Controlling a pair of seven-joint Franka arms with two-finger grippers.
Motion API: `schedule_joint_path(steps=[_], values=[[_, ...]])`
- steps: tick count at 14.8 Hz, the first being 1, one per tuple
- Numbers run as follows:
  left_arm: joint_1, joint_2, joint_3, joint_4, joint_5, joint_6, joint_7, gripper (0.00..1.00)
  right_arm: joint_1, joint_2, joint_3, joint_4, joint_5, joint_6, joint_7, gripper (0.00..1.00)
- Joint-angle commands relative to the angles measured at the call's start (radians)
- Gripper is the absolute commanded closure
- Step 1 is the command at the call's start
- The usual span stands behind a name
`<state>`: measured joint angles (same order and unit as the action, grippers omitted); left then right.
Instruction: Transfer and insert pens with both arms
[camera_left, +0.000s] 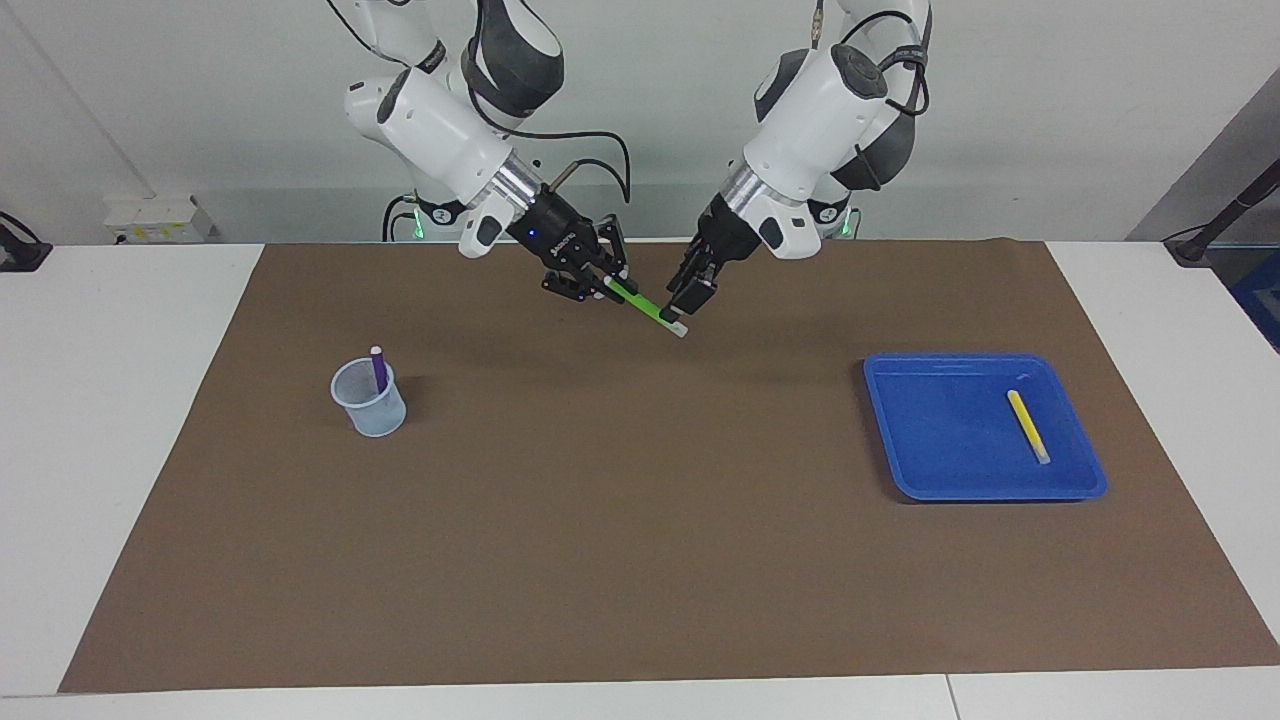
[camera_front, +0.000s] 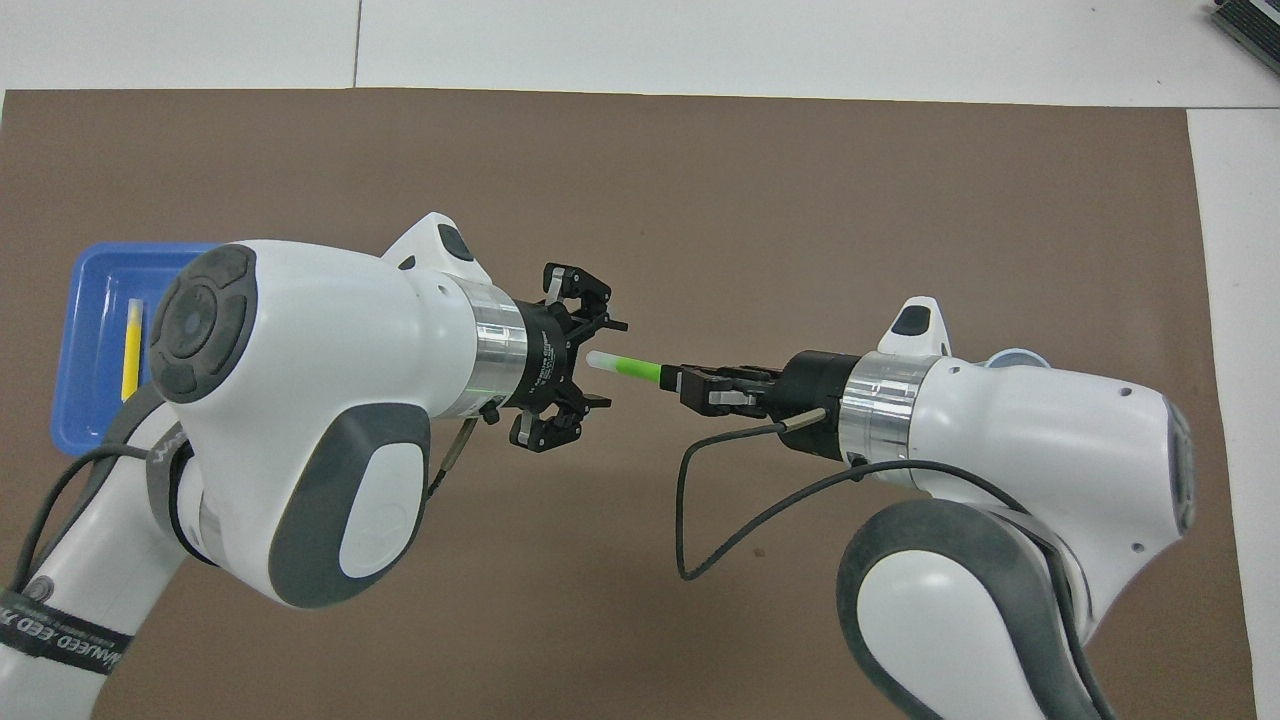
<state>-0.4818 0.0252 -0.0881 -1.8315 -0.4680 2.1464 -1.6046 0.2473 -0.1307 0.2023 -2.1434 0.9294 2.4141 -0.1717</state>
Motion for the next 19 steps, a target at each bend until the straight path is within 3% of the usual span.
schedule_joint_path(steps=[1, 4, 11, 16, 19], values=[[0.011, -0.033, 0.017, -0.035, 0.0, -0.005, -0.005, 0.0, -0.04, -0.001, 0.003, 0.003, -0.069, -0.047, 0.008, 1.0], [0.129, -0.039, 0.019, -0.04, 0.046, -0.072, 0.047, 0.0, -0.097, -0.009, 0.003, 0.008, -0.213, -0.118, 0.006, 1.0], [0.425, -0.063, 0.019, -0.04, 0.098, -0.282, 0.693, 0.0, -0.241, -0.029, 0.002, 0.03, -0.582, -0.288, 0.009, 1.0], [0.577, -0.062, 0.019, -0.043, 0.221, -0.278, 1.228, 0.0, -0.338, -0.05, -0.001, 0.04, -0.825, -0.369, 0.02, 1.0], [0.589, -0.027, 0.019, -0.051, 0.382, -0.222, 1.46, 0.0, -0.37, -0.058, -0.001, 0.04, -0.903, -0.382, 0.021, 1.0]])
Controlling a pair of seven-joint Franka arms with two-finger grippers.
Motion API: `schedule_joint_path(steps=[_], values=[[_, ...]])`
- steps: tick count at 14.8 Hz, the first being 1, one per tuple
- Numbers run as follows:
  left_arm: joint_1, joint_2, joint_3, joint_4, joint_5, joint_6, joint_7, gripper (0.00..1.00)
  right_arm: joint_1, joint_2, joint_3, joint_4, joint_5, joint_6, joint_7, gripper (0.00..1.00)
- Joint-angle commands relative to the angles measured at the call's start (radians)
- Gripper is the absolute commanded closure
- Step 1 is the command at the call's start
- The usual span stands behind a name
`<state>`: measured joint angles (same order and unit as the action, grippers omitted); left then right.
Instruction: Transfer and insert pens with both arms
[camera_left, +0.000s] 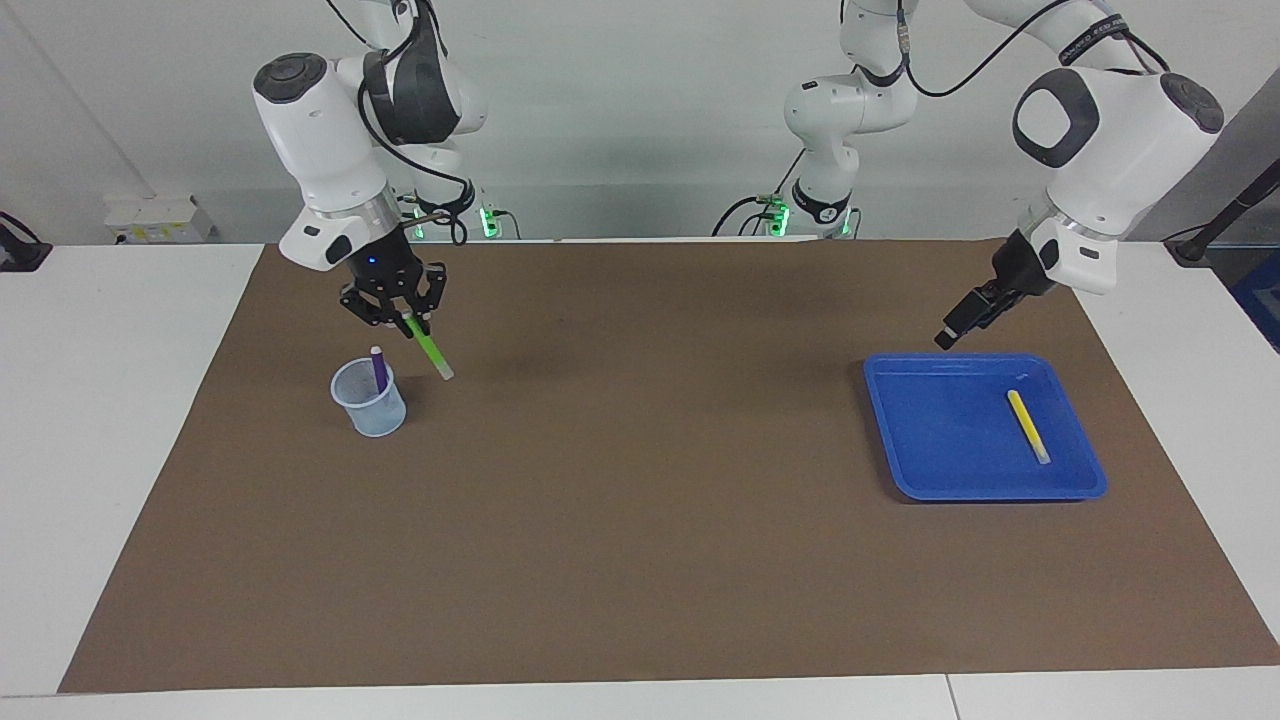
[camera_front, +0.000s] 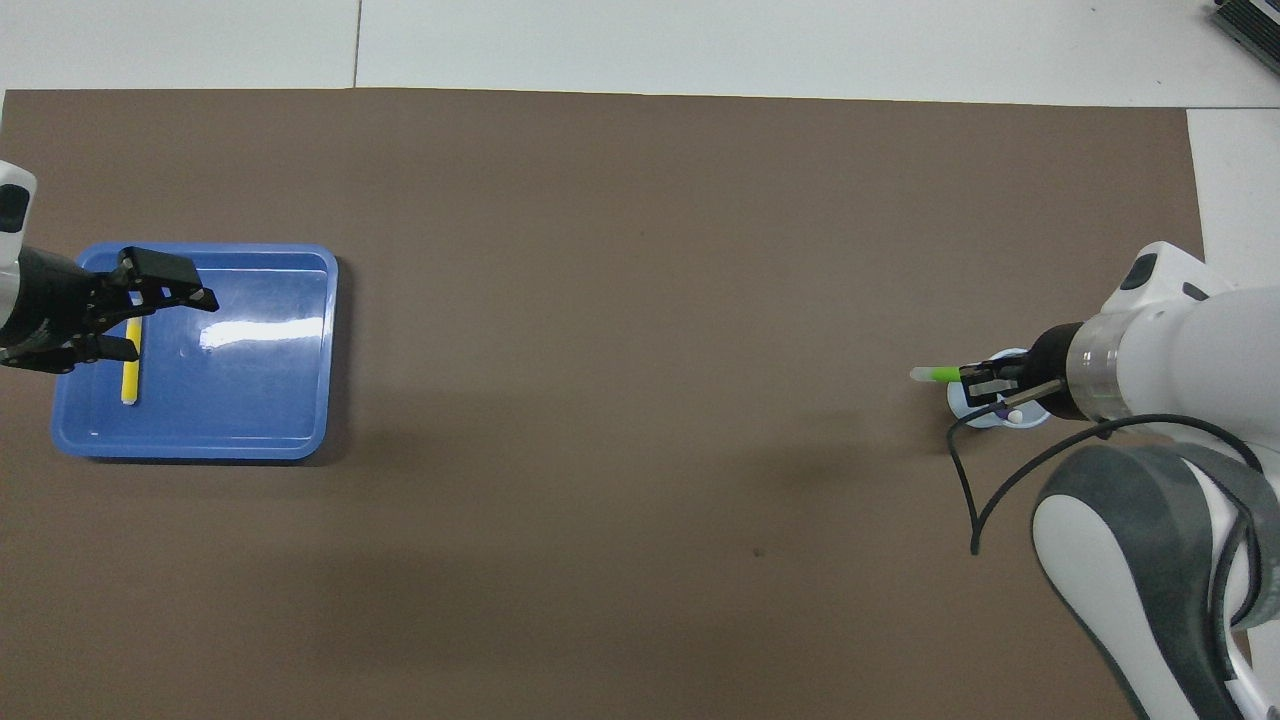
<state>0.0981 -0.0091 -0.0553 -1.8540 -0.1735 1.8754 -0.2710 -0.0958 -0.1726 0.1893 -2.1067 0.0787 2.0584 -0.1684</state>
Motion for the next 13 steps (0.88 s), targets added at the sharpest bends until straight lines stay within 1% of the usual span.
schedule_joint_path(steps=[1, 4, 6, 7, 9, 13], values=[[0.023, 0.023, -0.014, -0.028, 0.113, 0.079, 0.172, 0.0, -0.038, -0.016, 0.012, 0.004, -0.068, -0.03, 0.018, 1.0], [0.069, 0.113, -0.012, -0.021, 0.144, 0.193, 0.376, 0.0, -0.058, -0.018, 0.012, 0.001, -0.135, -0.035, 0.02, 1.0], [0.1, 0.179, -0.014, -0.019, 0.147, 0.279, 0.45, 0.0, -0.085, -0.024, 0.013, -0.006, -0.174, -0.035, 0.02, 1.0], [0.101, 0.21, -0.014, -0.013, 0.158, 0.303, 0.491, 0.0, -0.091, -0.025, 0.012, -0.007, -0.192, -0.035, 0.02, 1.0], [0.117, 0.271, -0.014, 0.015, 0.199, 0.332, 0.538, 0.0, -0.114, -0.027, 0.013, -0.012, -0.215, -0.034, 0.018, 1.0], [0.166, 0.359, -0.015, 0.024, 0.206, 0.401, 0.579, 0.0, -0.125, -0.028, 0.012, -0.053, -0.217, -0.017, 0.02, 1.0]])
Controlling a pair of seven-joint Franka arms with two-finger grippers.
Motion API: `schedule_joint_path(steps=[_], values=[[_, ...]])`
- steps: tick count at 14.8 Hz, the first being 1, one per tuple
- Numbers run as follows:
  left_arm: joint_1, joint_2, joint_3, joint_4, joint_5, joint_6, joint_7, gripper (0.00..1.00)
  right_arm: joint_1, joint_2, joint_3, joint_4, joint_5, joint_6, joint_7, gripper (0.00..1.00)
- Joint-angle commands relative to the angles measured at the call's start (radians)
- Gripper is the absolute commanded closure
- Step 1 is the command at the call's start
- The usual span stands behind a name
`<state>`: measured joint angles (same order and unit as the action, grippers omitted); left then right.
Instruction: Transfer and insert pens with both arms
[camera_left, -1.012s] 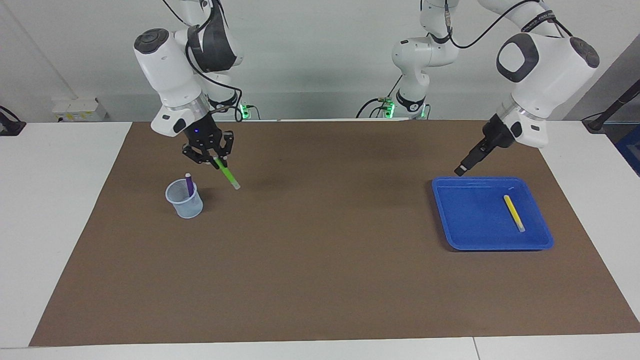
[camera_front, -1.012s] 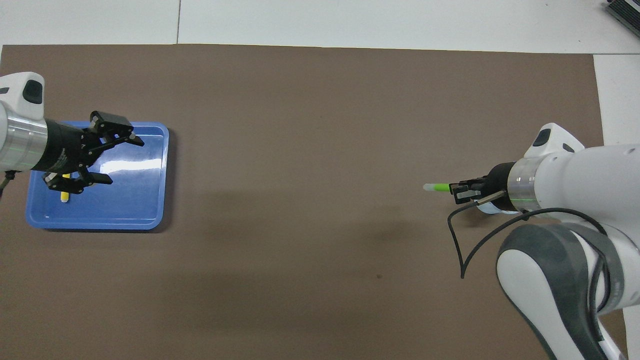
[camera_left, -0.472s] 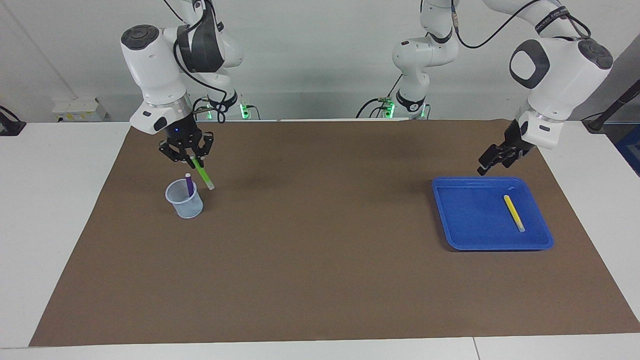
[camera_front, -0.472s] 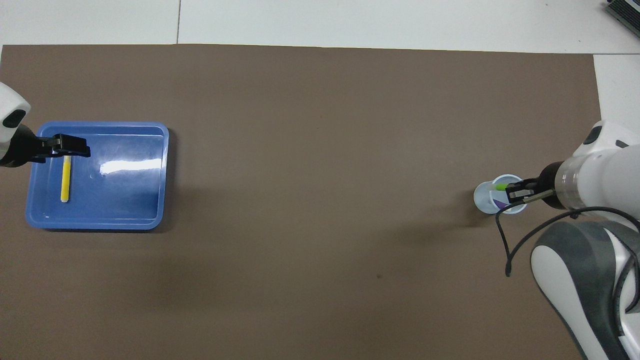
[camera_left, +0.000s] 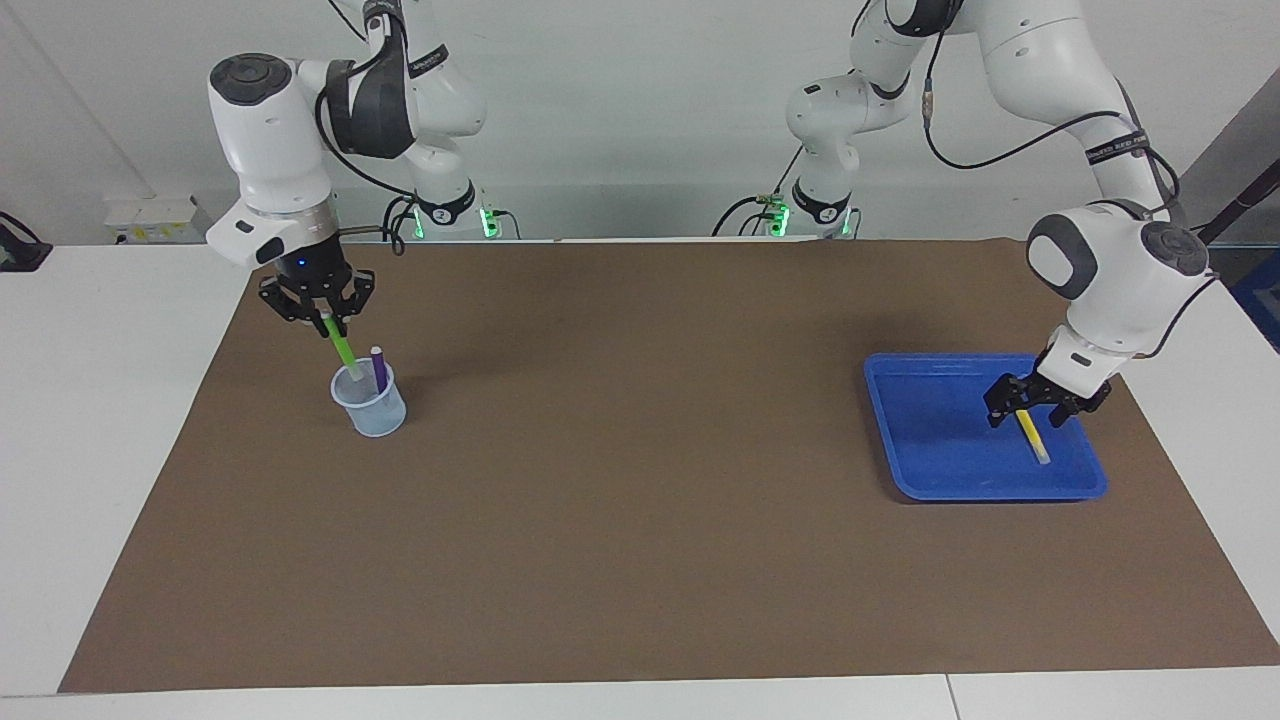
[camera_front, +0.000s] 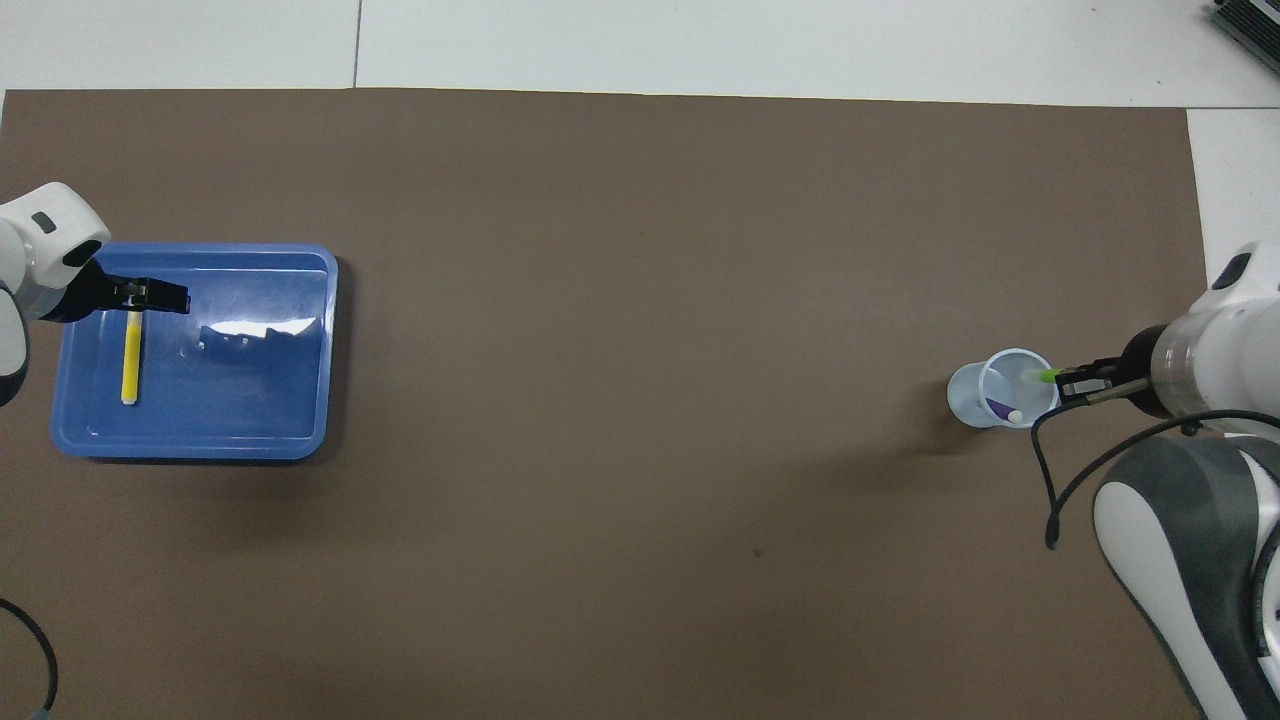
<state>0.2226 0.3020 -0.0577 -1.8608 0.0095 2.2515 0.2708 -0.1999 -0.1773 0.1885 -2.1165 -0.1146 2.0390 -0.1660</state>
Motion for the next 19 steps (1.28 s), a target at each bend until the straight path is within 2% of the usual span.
schedule_joint_path(steps=[1, 6, 10, 15, 17, 18, 19], values=[[0.056, 0.071, -0.013, 0.044, 0.021, 0.033, 0.069, 0.0, -0.032, -0.024, 0.014, -0.049, -0.023, 0.007, 0.016, 1.0], [0.075, 0.114, -0.013, 0.042, 0.018, 0.069, 0.116, 0.0, -0.033, -0.018, 0.016, -0.08, -0.023, 0.029, 0.017, 1.0], [0.078, 0.118, -0.013, 0.015, 0.018, 0.105, 0.116, 0.0, -0.035, 0.005, 0.016, -0.132, -0.023, 0.116, 0.017, 1.0], [0.083, 0.12, -0.011, -0.009, 0.018, 0.138, 0.114, 0.0, -0.035, 0.03, 0.016, -0.132, -0.023, 0.136, 0.023, 1.0], [0.089, 0.12, -0.011, -0.023, 0.018, 0.154, 0.114, 0.06, -0.035, 0.053, 0.016, -0.132, -0.023, 0.158, 0.028, 1.0], [0.09, 0.12, -0.011, -0.023, 0.018, 0.154, 0.114, 0.11, -0.035, 0.061, 0.016, -0.132, -0.023, 0.165, 0.051, 0.91], [0.09, 0.12, -0.011, -0.024, 0.018, 0.154, 0.114, 0.17, -0.035, 0.064, 0.016, -0.132, -0.023, 0.173, 0.066, 0.5]])
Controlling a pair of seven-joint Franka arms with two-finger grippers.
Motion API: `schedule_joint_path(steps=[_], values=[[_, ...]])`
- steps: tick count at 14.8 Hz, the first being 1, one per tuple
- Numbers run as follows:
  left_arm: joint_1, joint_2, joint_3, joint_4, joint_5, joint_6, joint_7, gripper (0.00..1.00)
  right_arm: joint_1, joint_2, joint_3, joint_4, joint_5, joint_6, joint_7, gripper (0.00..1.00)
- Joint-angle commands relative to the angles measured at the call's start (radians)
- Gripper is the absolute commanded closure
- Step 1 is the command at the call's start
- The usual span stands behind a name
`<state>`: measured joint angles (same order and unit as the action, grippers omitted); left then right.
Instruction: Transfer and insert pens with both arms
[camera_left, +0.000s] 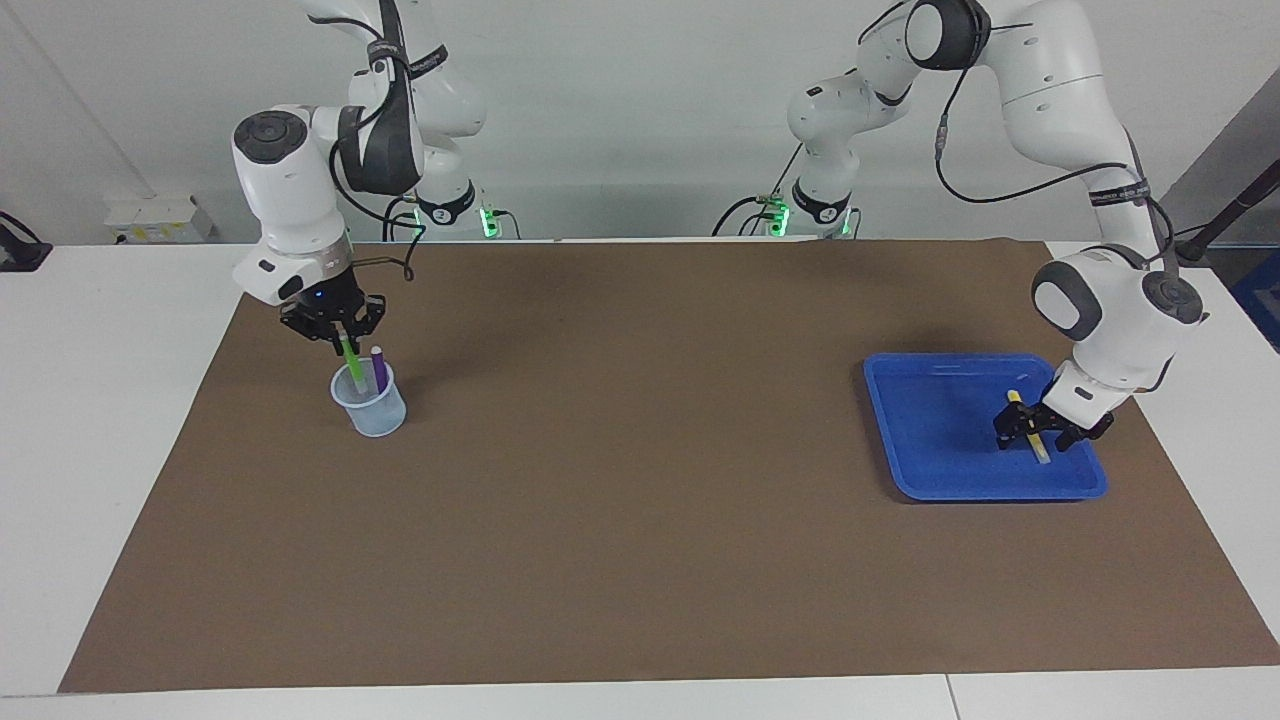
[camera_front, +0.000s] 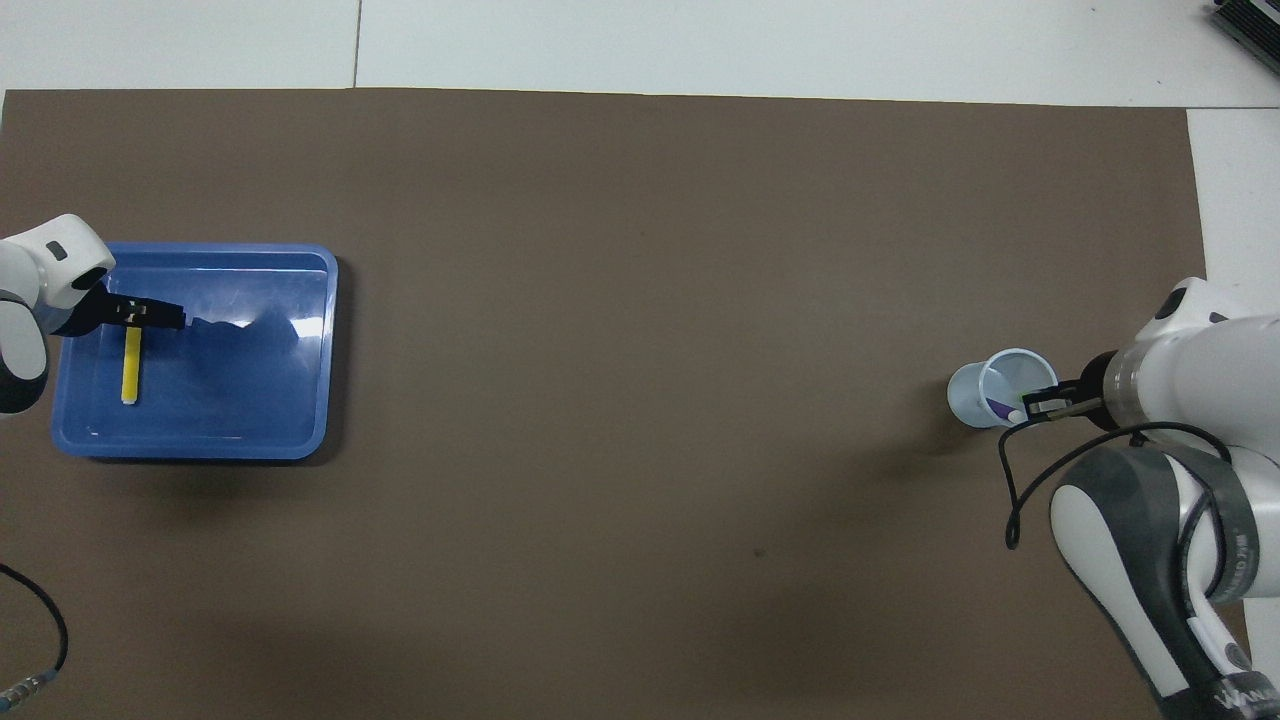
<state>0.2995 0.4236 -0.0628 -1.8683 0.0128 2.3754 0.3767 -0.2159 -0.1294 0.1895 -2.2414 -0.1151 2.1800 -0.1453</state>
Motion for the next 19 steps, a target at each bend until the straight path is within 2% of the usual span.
schedule_joint_path(steps=[1, 2, 3, 5, 7, 8, 11, 14, 19], values=[[0.019, -0.002, -0.006, -0.022, 0.015, 0.03, 0.008, 0.24, -0.019, 0.016, 0.015, -0.006, -0.023, 0.03, 0.046, 0.21], [0.023, -0.003, -0.006, -0.023, 0.015, 0.03, 0.008, 0.3, -0.017, 0.016, 0.016, -0.004, -0.023, 0.03, 0.047, 0.0], [0.023, -0.003, -0.006, -0.023, 0.015, 0.028, 0.008, 0.32, -0.016, 0.016, 0.016, 0.0, -0.023, 0.024, 0.049, 0.0], [0.02, -0.003, -0.006, -0.02, 0.015, 0.021, 0.005, 0.56, -0.014, 0.016, 0.018, 0.008, -0.023, 0.014, 0.05, 0.0], [0.018, -0.003, -0.006, -0.02, 0.015, 0.018, 0.004, 0.88, -0.014, 0.013, 0.018, 0.017, -0.023, -0.008, 0.049, 0.0], [0.018, -0.003, -0.006, -0.017, 0.015, 0.015, 0.002, 1.0, -0.014, 0.01, 0.019, 0.029, -0.023, -0.031, 0.049, 0.0], [0.012, -0.003, -0.006, -0.011, 0.013, -0.002, 0.001, 1.0, -0.003, -0.004, 0.021, 0.063, -0.011, -0.098, 0.049, 0.0], [0.004, -0.002, -0.008, 0.043, 0.001, -0.085, -0.036, 1.0, 0.0, -0.024, 0.024, 0.072, 0.009, -0.14, 0.052, 0.0], [-0.075, -0.025, -0.012, 0.136, -0.079, -0.267, -0.332, 1.0, 0.018, -0.064, 0.024, 0.095, 0.084, -0.216, 0.05, 0.0]])
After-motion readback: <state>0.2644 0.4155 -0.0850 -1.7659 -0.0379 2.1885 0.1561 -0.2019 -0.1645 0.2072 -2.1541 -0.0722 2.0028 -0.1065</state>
